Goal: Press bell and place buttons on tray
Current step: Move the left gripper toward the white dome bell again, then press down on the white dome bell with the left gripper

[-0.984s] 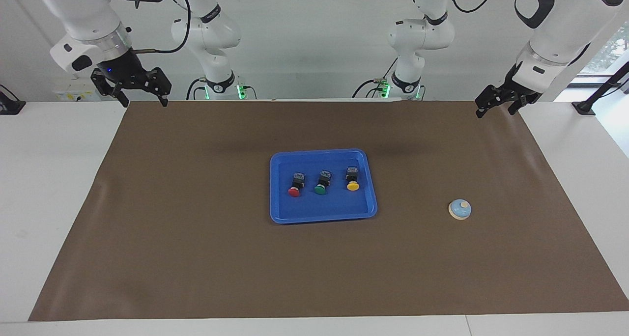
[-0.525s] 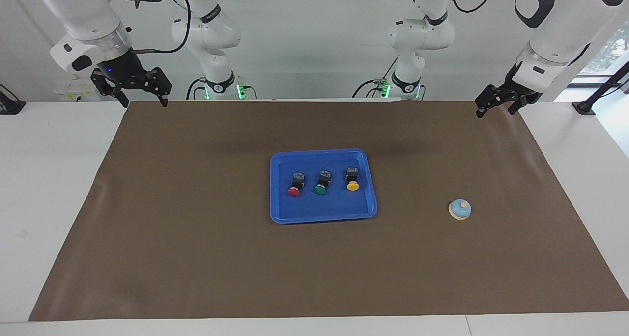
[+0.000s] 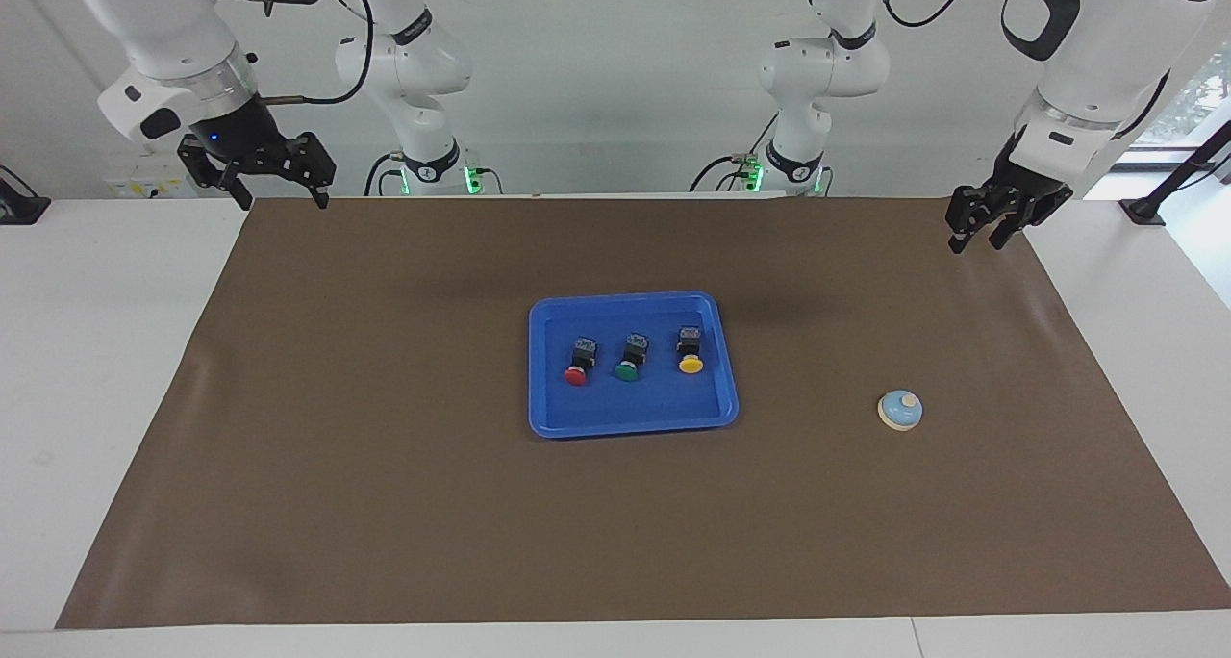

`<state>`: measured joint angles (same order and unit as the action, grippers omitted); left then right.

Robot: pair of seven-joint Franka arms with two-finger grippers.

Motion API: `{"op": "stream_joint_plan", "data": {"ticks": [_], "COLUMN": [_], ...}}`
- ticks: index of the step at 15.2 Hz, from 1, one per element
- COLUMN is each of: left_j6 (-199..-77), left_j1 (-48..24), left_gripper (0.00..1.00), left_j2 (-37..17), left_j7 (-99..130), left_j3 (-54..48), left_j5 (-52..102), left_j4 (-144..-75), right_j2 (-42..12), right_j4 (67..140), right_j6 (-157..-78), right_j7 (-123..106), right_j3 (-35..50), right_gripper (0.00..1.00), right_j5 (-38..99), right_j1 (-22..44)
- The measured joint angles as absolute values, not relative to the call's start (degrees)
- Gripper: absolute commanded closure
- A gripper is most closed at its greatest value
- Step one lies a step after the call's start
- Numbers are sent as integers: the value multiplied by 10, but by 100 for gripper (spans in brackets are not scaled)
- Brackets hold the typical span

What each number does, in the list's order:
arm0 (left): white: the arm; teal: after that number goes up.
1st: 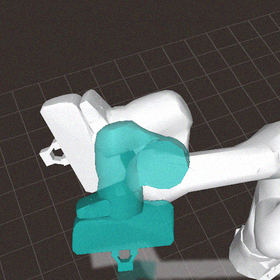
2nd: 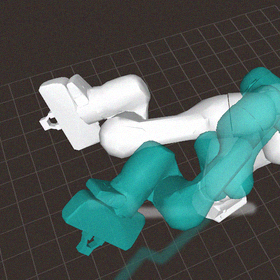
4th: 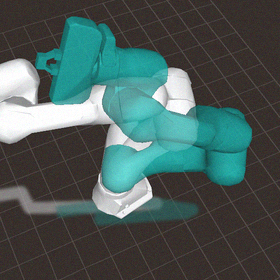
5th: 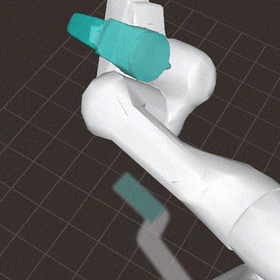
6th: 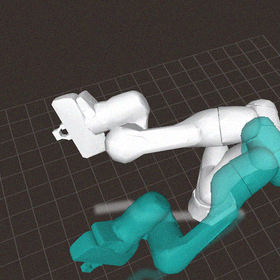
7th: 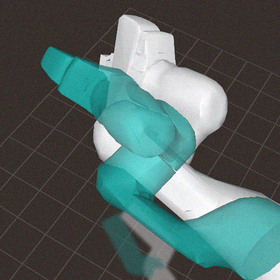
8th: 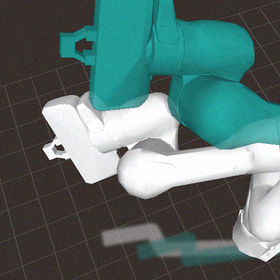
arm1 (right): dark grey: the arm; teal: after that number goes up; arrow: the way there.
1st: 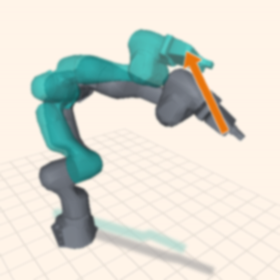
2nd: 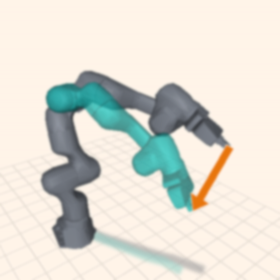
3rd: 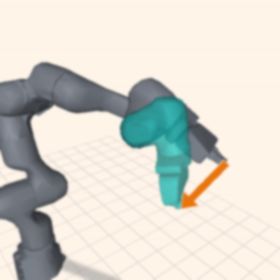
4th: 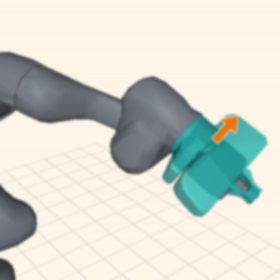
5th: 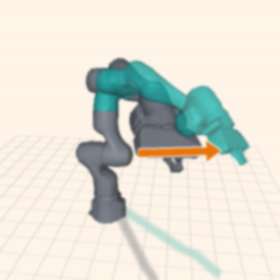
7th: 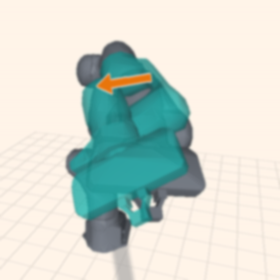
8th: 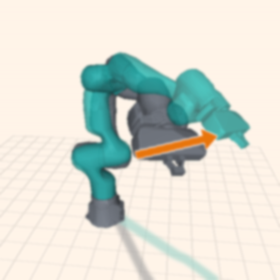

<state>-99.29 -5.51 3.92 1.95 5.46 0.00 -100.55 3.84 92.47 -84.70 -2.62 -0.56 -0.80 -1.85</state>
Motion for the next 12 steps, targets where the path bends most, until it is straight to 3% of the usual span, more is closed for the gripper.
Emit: {"op": "stream_joint_plan", "data": {"ticks": [3,8,12], "left_j6": [-1048,-1143,-1176], "left_j1": [-55,-57,-57], "left_gripper": [100,100,100], "left_j2": [5,-103,-143], "left_j7": [19,19,19], "left_j3": [53,49,49], "left_j5": [0,0,0], "left_j4": [-1019,-1020,-1019], "right_j2": [38,38,38], "right_j4": [925,925,925], "right_j6": [-847,-847,-847], "right_j7": [-26,-26,-26], "right_j3": [-6,-6,-6], "right_gripper": [0,0,0], "right_j5": [-8,-8,-8], "right_j1": [-19,-19,-19]}}
